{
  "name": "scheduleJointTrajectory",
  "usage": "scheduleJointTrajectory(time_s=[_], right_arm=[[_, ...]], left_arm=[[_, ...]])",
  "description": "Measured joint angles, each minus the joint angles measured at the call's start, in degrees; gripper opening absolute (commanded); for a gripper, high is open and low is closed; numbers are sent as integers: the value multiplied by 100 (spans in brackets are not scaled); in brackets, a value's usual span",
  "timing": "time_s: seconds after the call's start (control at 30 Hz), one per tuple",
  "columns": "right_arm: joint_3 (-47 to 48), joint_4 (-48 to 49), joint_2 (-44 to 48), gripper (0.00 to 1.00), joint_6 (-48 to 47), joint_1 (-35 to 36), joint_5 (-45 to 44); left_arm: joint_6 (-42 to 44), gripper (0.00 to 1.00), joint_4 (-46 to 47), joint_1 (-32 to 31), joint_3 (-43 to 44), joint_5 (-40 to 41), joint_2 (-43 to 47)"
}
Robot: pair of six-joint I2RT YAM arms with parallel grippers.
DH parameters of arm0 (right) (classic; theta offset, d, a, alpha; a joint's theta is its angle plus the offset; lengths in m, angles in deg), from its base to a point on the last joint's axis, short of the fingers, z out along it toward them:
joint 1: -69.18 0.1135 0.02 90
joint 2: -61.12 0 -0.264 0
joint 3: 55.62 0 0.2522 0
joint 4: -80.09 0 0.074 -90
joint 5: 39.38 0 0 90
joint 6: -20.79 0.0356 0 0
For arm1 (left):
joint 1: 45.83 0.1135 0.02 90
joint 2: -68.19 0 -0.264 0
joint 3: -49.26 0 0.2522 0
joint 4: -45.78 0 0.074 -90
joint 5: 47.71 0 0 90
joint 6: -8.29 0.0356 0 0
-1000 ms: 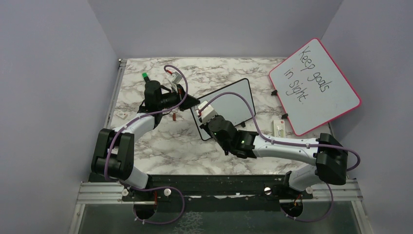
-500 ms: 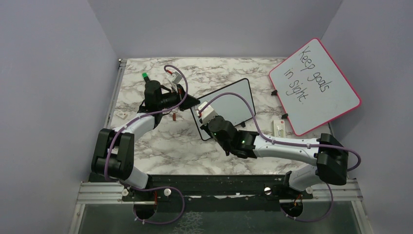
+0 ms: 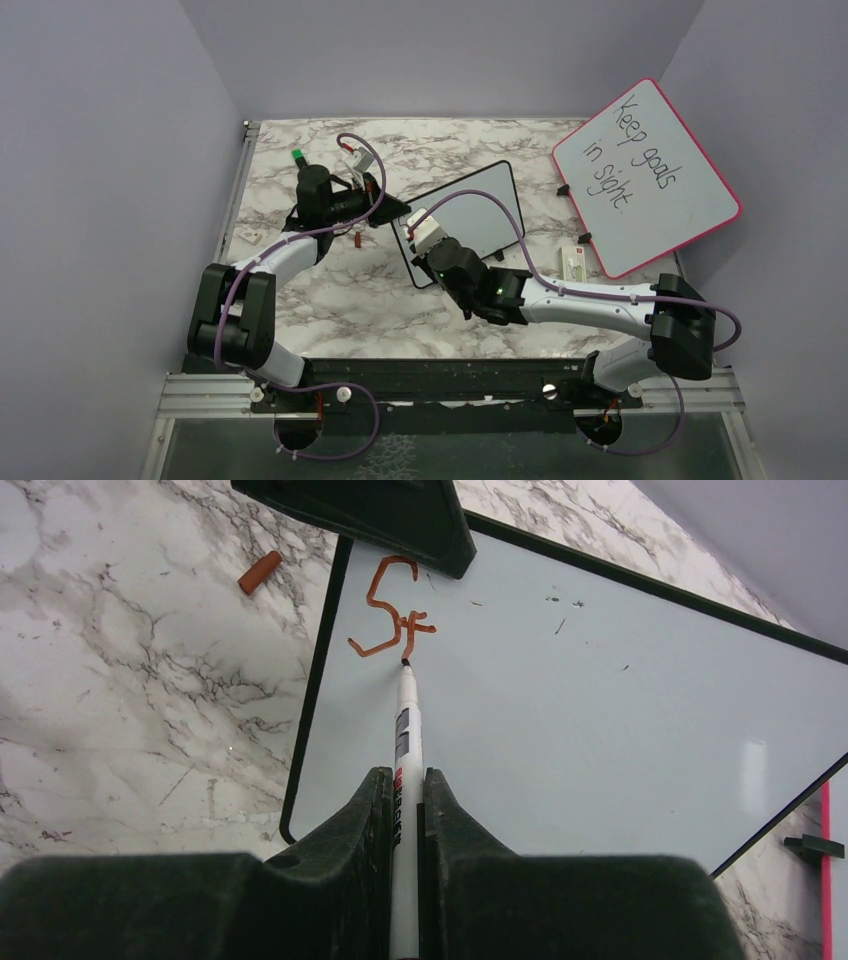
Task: Write a sentence on the whiteboard
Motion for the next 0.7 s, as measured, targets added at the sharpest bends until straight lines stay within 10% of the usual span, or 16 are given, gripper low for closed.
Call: scheduleJointTrajectory(time_s=[0.7], right_arm=[[-52, 13, 33, 1, -103, 0, -223]], left_arm=[[2, 0, -11, 0, 11, -2, 0]])
